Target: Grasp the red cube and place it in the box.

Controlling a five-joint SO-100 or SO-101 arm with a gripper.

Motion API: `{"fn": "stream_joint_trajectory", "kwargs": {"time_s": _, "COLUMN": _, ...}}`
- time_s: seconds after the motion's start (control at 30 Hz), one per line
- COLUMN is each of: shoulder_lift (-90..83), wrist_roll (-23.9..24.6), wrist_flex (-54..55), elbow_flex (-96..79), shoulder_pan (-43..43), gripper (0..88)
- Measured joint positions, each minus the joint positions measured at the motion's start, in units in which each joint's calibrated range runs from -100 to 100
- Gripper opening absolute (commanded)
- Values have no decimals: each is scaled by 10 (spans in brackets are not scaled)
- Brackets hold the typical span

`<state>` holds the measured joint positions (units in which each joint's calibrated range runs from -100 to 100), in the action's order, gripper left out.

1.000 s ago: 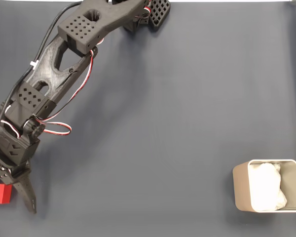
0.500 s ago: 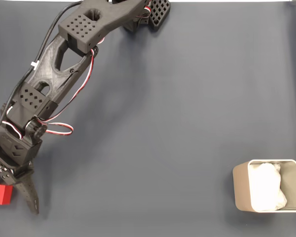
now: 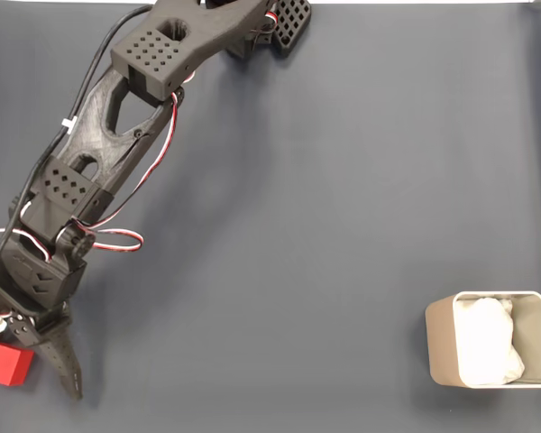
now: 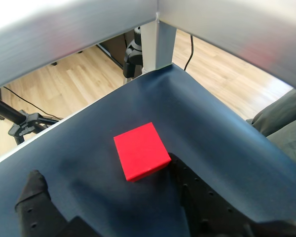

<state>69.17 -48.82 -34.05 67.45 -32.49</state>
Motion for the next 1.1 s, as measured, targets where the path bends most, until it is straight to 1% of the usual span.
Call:
{"fn": "stream_joint_trajectory", "kwargs": {"time_s": 0.97, "shoulder_lift": -8, "wrist_roll": 3, "wrist_flex": 6, "elbow_flex": 0, "shoulder_pan": 13, "gripper": 524}}
{"fn": "stream_joint_trajectory", "kwargs": {"time_s": 1.03, "shoulder_lift": -8, "wrist_roll": 3, "wrist_flex": 6, "elbow_flex": 0, "shoulder_pan": 13, "gripper": 517}}
{"fn": "stream_joint_trajectory", "kwargs": {"time_s": 1.1, "shoulder_lift": -8, "wrist_roll": 3, "wrist_flex": 6, "elbow_flex": 0, "shoulder_pan": 13, "gripper": 486}}
